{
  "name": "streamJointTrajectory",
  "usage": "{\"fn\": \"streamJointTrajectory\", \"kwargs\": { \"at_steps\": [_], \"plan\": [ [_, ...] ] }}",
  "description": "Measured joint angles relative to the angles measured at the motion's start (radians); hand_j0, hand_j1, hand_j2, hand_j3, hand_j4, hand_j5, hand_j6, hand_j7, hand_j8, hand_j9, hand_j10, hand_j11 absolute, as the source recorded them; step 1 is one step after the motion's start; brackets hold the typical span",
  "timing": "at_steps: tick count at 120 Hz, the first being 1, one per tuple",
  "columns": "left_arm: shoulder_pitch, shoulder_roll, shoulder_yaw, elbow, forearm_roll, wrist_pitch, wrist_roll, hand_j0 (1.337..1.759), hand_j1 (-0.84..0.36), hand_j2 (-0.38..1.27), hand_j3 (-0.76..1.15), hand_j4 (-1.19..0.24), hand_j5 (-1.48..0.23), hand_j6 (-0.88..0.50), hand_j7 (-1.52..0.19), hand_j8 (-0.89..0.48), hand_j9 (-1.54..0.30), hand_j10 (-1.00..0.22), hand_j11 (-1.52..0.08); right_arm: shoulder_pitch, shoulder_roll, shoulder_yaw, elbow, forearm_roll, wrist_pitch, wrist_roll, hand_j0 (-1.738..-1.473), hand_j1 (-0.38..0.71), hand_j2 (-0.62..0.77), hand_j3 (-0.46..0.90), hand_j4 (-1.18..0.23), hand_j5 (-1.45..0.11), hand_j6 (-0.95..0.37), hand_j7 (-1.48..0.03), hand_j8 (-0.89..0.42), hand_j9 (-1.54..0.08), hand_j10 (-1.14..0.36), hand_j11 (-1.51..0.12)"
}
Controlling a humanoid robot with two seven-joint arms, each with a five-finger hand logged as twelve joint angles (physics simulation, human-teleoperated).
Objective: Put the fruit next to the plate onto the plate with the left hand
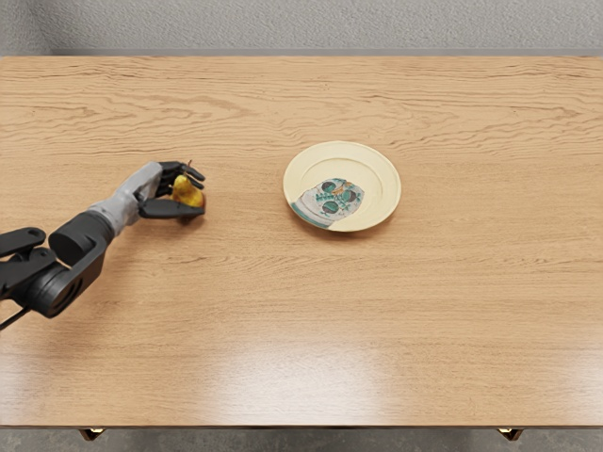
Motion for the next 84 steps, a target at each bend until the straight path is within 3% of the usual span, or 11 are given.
{"fn": "streamJointTrajectory", "kwargs": {
  "at_steps": [28,68,84],
  "plan": [
    [-0.015,0.005,0.001,-0.003,-0.004,-0.033,-0.003,1.653,-0.35,0.2,0.0,-0.64,-0.85,-0.53,-0.85,-0.4,-0.85,-0.46,-0.86,0.0,0.0,0.0,0.0,0.0,0.0,0.0,-1.658,-0.33,0.0,0.0,-0.02,-0.02,-0.02,-0.02,-0.02,-0.02,-0.02,-0.02],
    [-0.13,-0.015,0.0,0.0,-0.017,-0.051,0.001,1.653,-0.33,0.16,0.0,-0.64,-0.87,-0.54,-0.87,-0.4,-0.86,-0.46,-0.87,0.0,0.0,0.0,0.0,0.0,0.0,0.0,-1.658,-0.33,0.0,0.0,-0.02,-0.02,-0.02,-0.02,-0.02,-0.02,-0.02,-0.02],
    [-0.172,-0.043,-0.006,0.003,-0.017,-0.064,0.023,1.653,-0.32,0.15,0.0,-0.64,-0.87,-0.54,-0.87,-0.41,-0.86,-0.47,-0.86,0.0,0.0,0.0,0.0,0.0,0.0,0.0,-1.658,-0.33,0.0,0.0,-0.02,-0.02,-0.02,-0.02,-0.02,-0.02,-0.02,-0.02]
  ]
}}
